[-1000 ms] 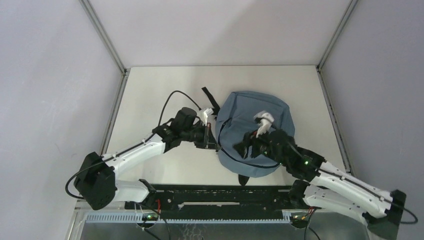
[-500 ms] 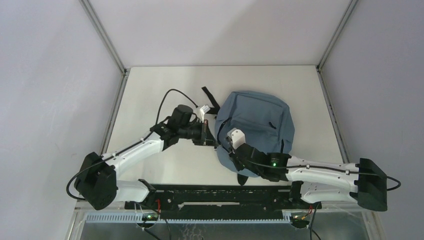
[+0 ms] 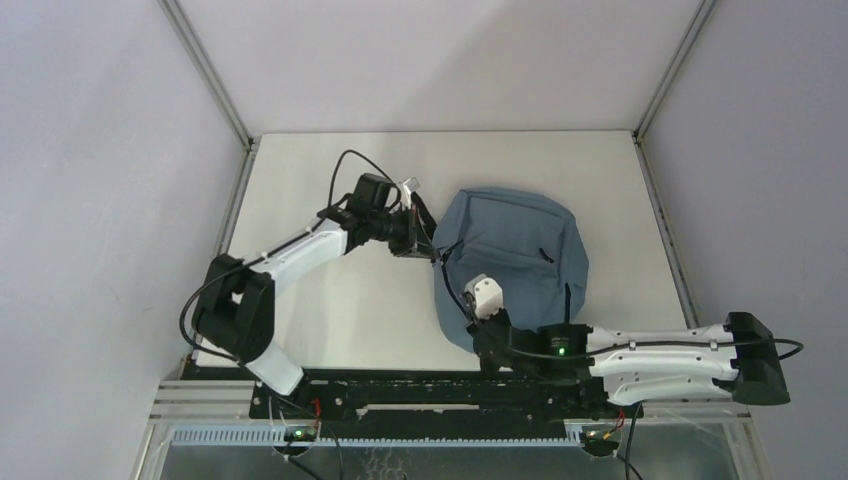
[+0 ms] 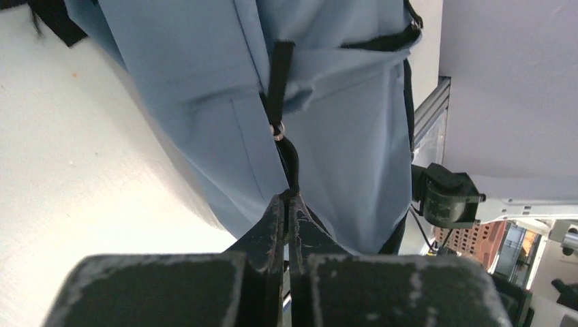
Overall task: Pack the student bag
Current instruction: Zip the student bag at the center of the board.
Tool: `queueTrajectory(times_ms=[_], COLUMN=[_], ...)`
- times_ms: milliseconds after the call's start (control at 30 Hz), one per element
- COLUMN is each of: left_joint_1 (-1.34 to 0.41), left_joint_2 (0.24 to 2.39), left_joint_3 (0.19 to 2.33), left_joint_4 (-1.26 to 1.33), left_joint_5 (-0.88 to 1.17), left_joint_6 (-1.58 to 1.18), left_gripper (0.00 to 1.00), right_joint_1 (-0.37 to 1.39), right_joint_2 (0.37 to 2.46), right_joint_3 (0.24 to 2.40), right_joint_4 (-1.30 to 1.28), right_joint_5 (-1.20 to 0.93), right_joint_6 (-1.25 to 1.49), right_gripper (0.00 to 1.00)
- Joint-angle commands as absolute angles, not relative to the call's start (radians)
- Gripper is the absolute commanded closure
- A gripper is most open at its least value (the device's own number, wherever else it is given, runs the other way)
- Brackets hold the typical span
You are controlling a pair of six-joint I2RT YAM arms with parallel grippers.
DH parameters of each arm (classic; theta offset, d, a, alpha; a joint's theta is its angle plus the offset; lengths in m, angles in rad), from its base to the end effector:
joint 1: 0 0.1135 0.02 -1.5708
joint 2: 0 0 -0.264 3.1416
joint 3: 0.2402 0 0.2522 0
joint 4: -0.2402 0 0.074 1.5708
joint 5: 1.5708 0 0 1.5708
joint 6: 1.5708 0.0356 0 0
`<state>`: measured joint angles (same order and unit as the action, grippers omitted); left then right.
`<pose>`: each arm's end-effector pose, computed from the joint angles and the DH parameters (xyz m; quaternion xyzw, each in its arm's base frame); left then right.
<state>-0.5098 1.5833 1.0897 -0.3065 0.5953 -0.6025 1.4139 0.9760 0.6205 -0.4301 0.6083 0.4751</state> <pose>0.2866 -0.1831 0.2400 0.0691 0.8901 -0.4205 0.1617 0.0507 0.1900 0.2301 -0.2966 0.8380 0.1336 0.4381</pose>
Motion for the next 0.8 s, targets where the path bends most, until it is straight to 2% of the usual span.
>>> queueTrajectory(times_ms=[0, 433, 467, 500, 600, 667, 700, 767], left_joint_1=[-0.459, -0.443, -0.444, -0.446, -0.456, -0.463, -0.463, -0.463], left_joint_2=[1.635, 1.858, 1.856, 1.846, 1.754, 1.655, 1.606, 1.495], left_joint_3=[1.239, 1.529, 1.538, 1.545, 1.521, 1.482, 1.461, 1.418], left_joint_4=[-0.25, -0.252, -0.252, -0.257, -0.269, -0.279, -0.282, -0.315], left_joint_5=[0.531, 0.557, 0.563, 0.57, 0.531, 0.472, 0.451, 0.41], left_joint_6=[-0.59, -0.607, -0.608, -0.607, -0.595, -0.589, -0.592, -0.569], left_gripper=[1.0, 1.0, 0.97, 0.87, 0.48, 0.33, 0.29, 0.12], right_joint_1=[1.507, 1.575, 1.559, 1.525, 1.35, 1.176, 1.079, 0.873], right_joint_2=[0.969, 0.992, 1.001, 1.01, 1.048, 1.068, 1.077, 1.1], right_joint_3=[0.618, 0.618, 0.618, 0.618, 0.618, 0.618, 0.62, 0.63], right_joint_4=[-0.55, -0.603, -0.603, -0.604, -0.547, -0.465, -0.41, -0.305], right_joint_5=[0.629, 0.74, 0.752, 0.753, 0.704, 0.665, 0.636, 0.508], right_joint_6=[0.622, 0.784, 0.8, 0.816, 0.786, 0.708, 0.668, 0.618], right_gripper=[1.0, 1.0, 1.0, 1.0, 1.0, 1.0, 1.0, 1.0])
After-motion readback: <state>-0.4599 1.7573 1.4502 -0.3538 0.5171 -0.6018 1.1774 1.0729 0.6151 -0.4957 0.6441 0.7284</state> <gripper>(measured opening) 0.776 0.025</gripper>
